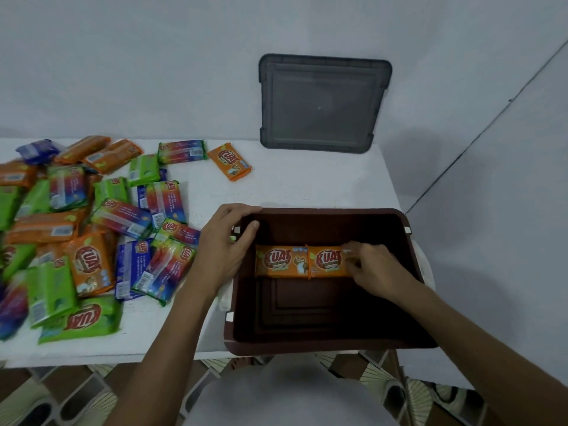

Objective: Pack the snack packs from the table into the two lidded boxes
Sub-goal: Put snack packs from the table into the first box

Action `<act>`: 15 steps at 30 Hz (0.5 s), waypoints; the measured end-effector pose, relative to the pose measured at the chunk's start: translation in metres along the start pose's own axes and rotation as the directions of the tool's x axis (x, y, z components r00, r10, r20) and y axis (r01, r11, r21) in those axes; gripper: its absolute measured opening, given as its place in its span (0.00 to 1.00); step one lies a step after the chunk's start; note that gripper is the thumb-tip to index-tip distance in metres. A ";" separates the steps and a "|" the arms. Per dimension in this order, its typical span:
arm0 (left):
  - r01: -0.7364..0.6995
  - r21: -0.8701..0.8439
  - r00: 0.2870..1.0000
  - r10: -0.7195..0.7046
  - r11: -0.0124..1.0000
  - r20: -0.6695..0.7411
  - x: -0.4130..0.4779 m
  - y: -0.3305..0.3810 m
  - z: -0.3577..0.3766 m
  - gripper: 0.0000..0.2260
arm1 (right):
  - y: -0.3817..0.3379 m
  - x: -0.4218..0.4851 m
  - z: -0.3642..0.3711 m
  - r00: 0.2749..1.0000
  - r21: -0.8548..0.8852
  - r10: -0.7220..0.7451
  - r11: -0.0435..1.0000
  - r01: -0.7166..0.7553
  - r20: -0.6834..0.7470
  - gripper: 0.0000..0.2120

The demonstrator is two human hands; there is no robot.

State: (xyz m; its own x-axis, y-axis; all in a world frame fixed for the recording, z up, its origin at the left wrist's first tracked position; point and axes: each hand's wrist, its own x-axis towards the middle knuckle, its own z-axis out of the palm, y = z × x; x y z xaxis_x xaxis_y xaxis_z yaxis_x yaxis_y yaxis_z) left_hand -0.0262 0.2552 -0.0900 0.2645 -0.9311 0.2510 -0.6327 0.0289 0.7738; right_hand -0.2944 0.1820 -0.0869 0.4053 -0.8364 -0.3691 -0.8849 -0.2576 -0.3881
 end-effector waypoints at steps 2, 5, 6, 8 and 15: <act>0.014 -0.003 1.000 -0.014 1.000 0.005 -0.001 0.000 0.000 0.11 | -0.012 -0.002 -0.012 0.999 -0.011 -0.015 1.000 0.015 -0.052 0.18; 0.018 -0.051 0.999 -0.016 0.999 0.034 0.000 -0.003 -0.002 0.11 | -0.040 -0.003 -0.035 0.987 0.037 -0.074 0.996 0.080 -0.140 0.17; 0.017 -0.076 0.998 -0.012 0.997 0.059 0.000 -0.004 -0.004 0.12 | -0.051 -0.003 -0.044 0.982 0.065 -0.099 0.992 0.111 -0.159 0.15; 0.025 -0.123 0.994 -0.011 0.992 0.107 0.002 -0.009 -0.010 0.12 | -0.076 0.002 -0.059 0.969 0.122 -0.151 0.977 0.177 -0.196 0.13; 0.201 0.039 0.977 -0.197 0.979 -0.087 0.024 -0.064 -0.047 0.13 | -0.141 0.090 -0.058 0.943 0.161 -0.178 0.960 0.229 -0.282 0.12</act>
State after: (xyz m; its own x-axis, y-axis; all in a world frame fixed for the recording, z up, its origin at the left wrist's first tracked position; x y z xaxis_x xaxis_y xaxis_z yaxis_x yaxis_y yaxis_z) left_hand 0.0547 0.2481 -0.1068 0.4458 -0.8836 0.1434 -0.5947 -0.1726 0.7852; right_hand -0.1464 0.1147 -0.0161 0.4747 -0.8792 -0.0403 -0.7196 -0.3614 -0.5929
